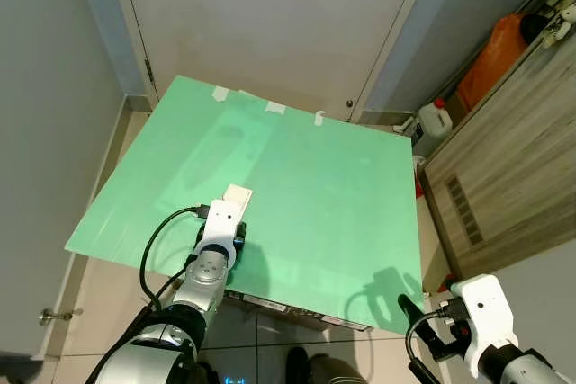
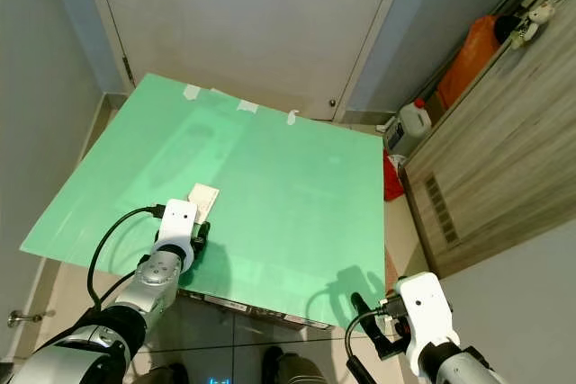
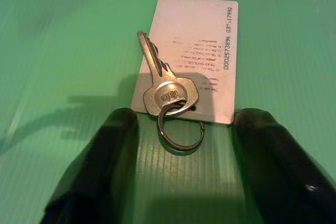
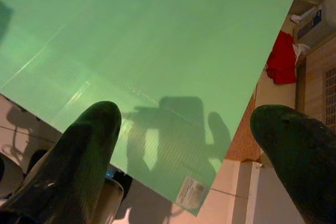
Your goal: Hang keys on a hook
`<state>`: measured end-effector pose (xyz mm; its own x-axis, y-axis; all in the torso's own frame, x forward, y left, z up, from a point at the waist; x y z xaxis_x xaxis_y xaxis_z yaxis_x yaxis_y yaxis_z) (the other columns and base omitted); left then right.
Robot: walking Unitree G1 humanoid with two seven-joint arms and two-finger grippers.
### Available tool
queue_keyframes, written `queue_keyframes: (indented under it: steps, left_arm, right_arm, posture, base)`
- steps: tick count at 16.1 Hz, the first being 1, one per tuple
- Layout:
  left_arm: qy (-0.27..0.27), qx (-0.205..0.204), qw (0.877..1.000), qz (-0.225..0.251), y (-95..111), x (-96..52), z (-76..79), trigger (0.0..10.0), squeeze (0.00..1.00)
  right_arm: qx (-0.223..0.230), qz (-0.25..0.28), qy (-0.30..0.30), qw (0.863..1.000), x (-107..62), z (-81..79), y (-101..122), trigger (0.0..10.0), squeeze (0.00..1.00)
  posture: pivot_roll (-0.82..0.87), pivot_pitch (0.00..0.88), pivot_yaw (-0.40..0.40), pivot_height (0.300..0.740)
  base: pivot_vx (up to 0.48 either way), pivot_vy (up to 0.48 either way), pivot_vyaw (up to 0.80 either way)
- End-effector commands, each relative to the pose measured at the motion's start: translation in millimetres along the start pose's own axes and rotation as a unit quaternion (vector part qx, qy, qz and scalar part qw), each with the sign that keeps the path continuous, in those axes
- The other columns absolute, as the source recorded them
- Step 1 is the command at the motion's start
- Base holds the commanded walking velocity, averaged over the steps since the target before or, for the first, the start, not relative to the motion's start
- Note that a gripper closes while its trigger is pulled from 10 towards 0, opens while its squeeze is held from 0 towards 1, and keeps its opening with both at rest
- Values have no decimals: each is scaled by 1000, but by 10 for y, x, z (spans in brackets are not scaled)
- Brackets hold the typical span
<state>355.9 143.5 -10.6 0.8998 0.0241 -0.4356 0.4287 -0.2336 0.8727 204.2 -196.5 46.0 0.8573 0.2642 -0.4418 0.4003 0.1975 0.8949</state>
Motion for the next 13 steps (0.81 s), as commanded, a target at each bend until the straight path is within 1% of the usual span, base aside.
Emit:
queue_keyframes:
  steps: [1, 4, 7, 9, 11, 12, 13]
  left_arm:
    - [-17, -8, 997, -74, -401, -99, 115, 0, 0]
    - [-24, -14, 997, -72, -397, -105, 173, 0, 0]
    - [-24, -20, 997, -64, -368, -102, 185, 0, 0]
    - [-21, -12, 999, -44, -301, -91, 165, 0, 0]
    - [-21, -12, 999, -36, -275, -88, 159, 0, 0]
    - [-24, -5, 1000, -8, -174, -80, 169, 0, 0]
    - [-26, -4, 1000, 0, -140, -79, 180, 0, 0]
  right_arm:
    - [1, -13, -9, 1000, -34, 58, -49, 10000, 0]
    - [1, -12, -9, 1000, -35, 56, -28, 10000, 0]
    - [1, -11, -10, 1000, -29, 48, -9, 10000, 0]
    - [1, -10, -9, 1000, -14, 41, -6, 10000, 0]
    - [1, -10, -9, 1000, 0, 40, -12, 10000, 0]
    - [1, -10, -8, 1000, 30, 35, -26, 10000, 0]
    - [2, -10, -8, 1000, 38, 34, -29, 10000, 0]
  posture:
    - [-262, 228, -148, 740]
    - [-262, 225, -144, 740]
    - [-253, 217, -140, 740]
    - [-245, 210, -135, 740]
    - [-240, 206, -133, 740]
    - [-225, 195, -123, 740]
    - [-225, 195, -123, 740]
  base:
    - [0, 0, 0]
    - [0, 0, 0]
    - [0, 0, 0]
    - [0, 0, 0]
    - [0, 0, 0]
    - [0, 0, 0]
    - [0, 0, 0]
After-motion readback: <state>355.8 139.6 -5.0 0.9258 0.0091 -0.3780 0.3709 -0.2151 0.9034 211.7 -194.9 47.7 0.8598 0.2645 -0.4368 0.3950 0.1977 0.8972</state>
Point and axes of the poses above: a point about 5 cm out from each wrist's last joint towards the gripper, its own x axis pointing out of the wrist towards the gripper, its own y axis along the axis of the wrist's last joint, z = x × y, the point moved 5 cm from there along x, pointing out of the wrist towards the gripper, and after that the axes turned 1 degree about x, right-handed, at the moved point
